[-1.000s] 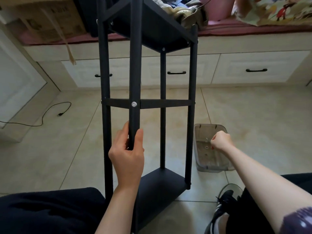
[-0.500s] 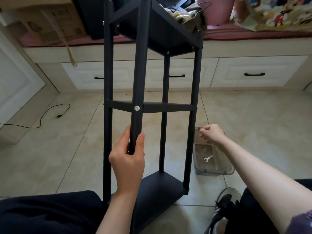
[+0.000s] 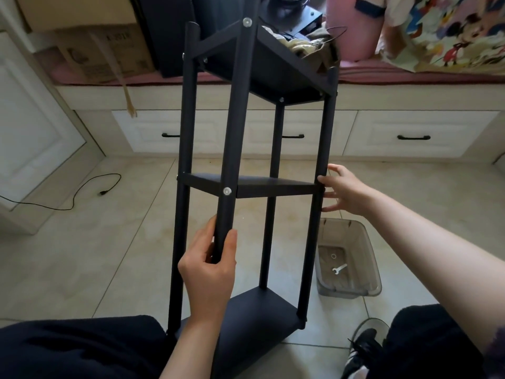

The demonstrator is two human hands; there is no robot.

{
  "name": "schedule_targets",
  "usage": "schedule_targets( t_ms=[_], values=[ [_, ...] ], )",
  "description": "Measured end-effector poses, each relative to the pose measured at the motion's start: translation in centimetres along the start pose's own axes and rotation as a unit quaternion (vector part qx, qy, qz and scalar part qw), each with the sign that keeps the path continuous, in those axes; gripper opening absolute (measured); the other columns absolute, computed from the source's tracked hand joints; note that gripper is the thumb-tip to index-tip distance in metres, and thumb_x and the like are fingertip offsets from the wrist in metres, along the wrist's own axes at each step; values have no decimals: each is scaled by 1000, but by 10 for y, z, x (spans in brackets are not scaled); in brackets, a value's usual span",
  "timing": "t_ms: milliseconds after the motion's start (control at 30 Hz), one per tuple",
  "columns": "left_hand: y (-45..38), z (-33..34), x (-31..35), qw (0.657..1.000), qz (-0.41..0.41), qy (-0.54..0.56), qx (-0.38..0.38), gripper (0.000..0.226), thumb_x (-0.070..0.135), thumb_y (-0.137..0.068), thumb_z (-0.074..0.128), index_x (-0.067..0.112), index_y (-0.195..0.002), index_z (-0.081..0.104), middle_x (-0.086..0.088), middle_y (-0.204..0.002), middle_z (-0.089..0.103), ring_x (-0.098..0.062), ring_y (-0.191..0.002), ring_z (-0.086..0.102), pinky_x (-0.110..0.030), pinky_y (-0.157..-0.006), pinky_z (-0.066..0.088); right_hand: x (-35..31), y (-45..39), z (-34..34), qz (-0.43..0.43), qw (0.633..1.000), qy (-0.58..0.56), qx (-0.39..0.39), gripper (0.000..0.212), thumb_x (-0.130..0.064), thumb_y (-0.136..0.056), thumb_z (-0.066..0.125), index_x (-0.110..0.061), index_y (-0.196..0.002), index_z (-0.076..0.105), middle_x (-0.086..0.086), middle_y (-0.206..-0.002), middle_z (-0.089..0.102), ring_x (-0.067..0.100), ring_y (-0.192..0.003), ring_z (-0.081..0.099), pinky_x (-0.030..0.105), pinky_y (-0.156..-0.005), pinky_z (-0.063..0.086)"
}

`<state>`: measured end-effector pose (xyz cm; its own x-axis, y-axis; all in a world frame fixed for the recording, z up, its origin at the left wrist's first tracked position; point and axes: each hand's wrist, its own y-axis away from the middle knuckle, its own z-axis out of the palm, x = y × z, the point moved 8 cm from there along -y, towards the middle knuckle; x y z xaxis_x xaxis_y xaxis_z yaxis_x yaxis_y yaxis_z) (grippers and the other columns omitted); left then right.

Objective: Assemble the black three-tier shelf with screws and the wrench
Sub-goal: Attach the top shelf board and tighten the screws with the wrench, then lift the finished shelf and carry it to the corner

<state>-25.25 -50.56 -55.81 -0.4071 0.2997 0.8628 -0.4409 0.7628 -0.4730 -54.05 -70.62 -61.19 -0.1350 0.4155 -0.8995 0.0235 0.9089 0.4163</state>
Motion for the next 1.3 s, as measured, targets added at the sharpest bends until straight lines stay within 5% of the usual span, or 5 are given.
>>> schedule_targets(
  t_ms=[300,500,633,833,1300],
  values=[
    [-5,-7,2,998,34,-44,4,43,24,-92,70,59,-114,58,13,-84,67,-20,-69,68,-33,-64,58,-10,7,-3,8,997,76,-15,59,-14,-97,59,-31,-145,30,20,-139,43,43,-113,58,66,-69,56],
    [-16,-11,-25,992,-22,-125,14,23,17,-96,65,12,-119,68,-1,-89,69,-18,-79,66,-29,-68,52,-25,15,-4,-45,993,101,31,55,-16,-97,60,-28,-144,33,19,-133,48,40,-107,61,60,-59,58],
    [-22,-10,-46,989,-96,-110,14,26,15,-98,62,6,-122,66,-4,-96,69,-22,-89,64,-25,-72,46,-39,22,-2,-84,987,128,55,52,-19,-97,60,-30,-140,33,17,-122,55,36,-106,61,48,-51,59],
    [-19,-7,-67,977,-152,-149,21,26,16,-101,58,10,-125,65,3,-101,65,-24,-94,65,-32,-76,49,-46,37,2,-127,977,148,83,34,-20,-97,59,-33,-120,38,12,-93,62,32,-94,64,54,-59,60],
    [-16,-11,-94,956,-258,-140,23,25,11,-101,57,11,-124,67,-11,-105,72,-35,-99,65,-32,-77,43,-31,72,8,-147,975,149,71,36,-21,-95,63,-31,-119,37,20,-106,58,34,-99,63,58,-78,57]
  ],
)
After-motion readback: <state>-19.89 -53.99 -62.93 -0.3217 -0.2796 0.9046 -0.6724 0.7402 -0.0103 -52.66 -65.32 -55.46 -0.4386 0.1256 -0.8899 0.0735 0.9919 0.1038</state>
